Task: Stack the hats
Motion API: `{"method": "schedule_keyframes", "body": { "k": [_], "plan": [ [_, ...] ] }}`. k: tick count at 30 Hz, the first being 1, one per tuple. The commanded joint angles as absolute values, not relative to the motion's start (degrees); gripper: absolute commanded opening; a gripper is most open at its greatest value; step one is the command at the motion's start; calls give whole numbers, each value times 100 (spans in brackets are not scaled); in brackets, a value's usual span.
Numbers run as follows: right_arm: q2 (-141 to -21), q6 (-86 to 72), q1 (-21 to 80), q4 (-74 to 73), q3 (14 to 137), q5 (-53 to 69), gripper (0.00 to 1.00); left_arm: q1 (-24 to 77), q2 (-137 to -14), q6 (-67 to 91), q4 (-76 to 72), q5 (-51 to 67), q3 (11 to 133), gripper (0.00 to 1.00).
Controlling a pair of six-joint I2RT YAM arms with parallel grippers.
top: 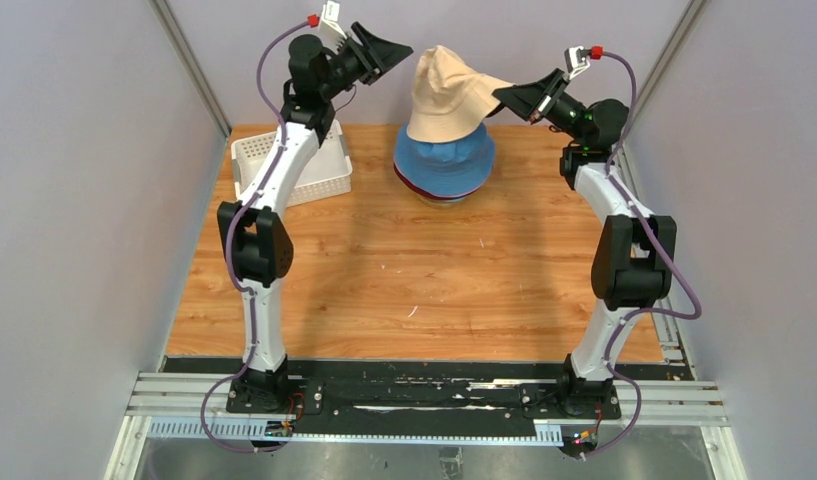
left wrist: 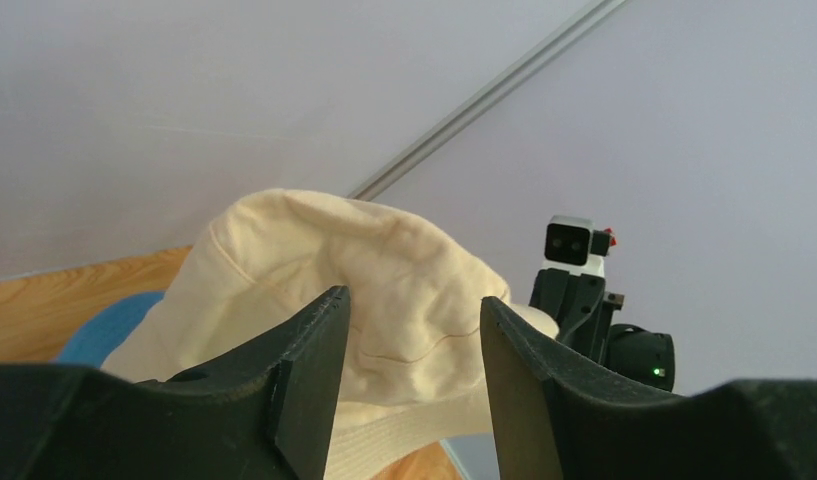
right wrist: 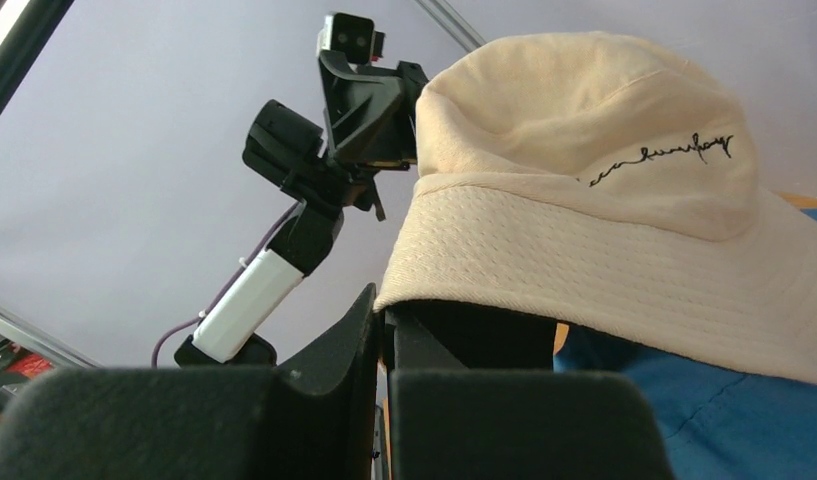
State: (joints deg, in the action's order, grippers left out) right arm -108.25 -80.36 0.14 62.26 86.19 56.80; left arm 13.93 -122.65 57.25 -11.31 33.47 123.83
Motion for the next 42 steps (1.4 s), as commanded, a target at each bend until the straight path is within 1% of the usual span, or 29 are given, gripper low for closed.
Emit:
{"method": "schedule_keyframes", "body": {
  "k": [1, 8, 12, 18, 26, 33, 42],
  "plan": [
    [-10430, -8015, 175, 6456, 8426, 5767, 1, 1381, -11855, 5465, -976, 3471, 12271, 55],
    [-10014, -7432, 553, 6095, 7418, 5936, 1, 1378, -11335, 5075, -865, 3286, 11513, 55],
    [-9719, -7223, 597, 5970, 6914, 5976, 1, 1378, -11147, 4771, -574, 3153, 11318, 55],
    [-9295, -6101, 521, 4623, 6583, 5808, 1, 1380, -11113, 4709, -504, 3125, 11201, 55],
    [-9781, -5998, 4, 4416, 6914, 5661, 0, 1435, -11335, 4778, -519, 3229, 11367, 55],
    [-10312, -5718, -121, 4129, 7249, 5587, 1, 1529, -11580, 4820, -519, 3261, 11509, 56],
    [-11101, -5531, -330, 3881, 7678, 5485, 1, 1505, -11322, 4525, -445, 3001, 10989, 55]
  ]
}}
